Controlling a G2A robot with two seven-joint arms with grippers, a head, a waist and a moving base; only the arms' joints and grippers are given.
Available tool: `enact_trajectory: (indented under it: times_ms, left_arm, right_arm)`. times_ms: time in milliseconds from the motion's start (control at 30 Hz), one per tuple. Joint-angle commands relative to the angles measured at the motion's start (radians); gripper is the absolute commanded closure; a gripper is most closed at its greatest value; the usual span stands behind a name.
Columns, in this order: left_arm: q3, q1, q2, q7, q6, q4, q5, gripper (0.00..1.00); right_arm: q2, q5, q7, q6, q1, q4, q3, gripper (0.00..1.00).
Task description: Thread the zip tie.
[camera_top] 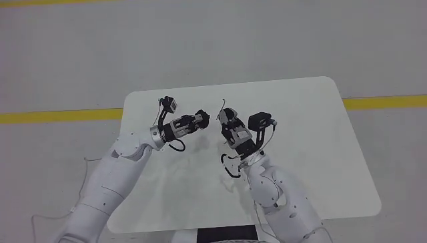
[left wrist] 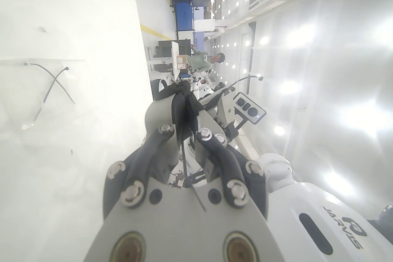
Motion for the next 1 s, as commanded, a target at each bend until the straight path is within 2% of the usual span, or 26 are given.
enact_trajectory:
  times_ms: [0,367,567,967]
  left_arm:
    - [0.000,0.000,0.000,0.000,0.000,0.000,0.000,1.00]
    - [0.000,0.000,0.000,0.000,0.000,0.000,0.000,1.00]
    - [0.000,0.000,0.000,0.000,0.000,0.000,0.000,1.00]
    - [0.000,0.000,0.000,0.000,0.000,0.000,0.000,1.00]
  right_arm:
    - [-0.001,-0.009,-0.013,0.008,0.005,0.006,-0.015,1.00]
    - [-0.008,-0.058,-0.061,0.060,0.044,0.047,-0.076,1.00]
    - [-0.008,-0.058,-0.078,0.084,0.053,0.064,-0.080,1.00]
    - [-0.008,-0.046,-0.079,0.091,0.068,0.074,-0.090,1.00]
